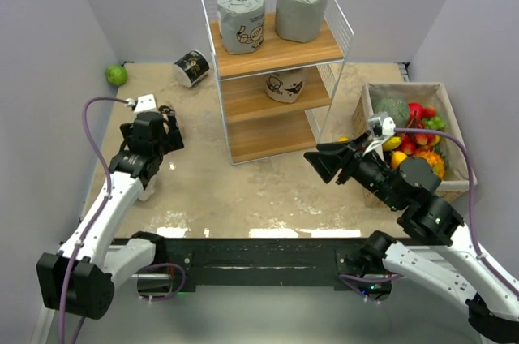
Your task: Place and organize the paper towels onto the shelf
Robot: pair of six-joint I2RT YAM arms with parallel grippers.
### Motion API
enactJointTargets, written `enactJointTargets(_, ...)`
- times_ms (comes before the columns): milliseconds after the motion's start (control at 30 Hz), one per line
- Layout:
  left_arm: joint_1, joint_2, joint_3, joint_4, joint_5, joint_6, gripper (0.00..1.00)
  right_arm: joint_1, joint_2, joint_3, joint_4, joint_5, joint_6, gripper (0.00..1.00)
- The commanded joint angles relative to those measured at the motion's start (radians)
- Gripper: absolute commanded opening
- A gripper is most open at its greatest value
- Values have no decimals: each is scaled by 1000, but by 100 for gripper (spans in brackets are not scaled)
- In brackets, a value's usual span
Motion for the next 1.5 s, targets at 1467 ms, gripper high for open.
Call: enactJointTargets(1467, 228, 683, 260, 372, 301, 143, 95, 1, 32, 35, -67, 55, -243, 58)
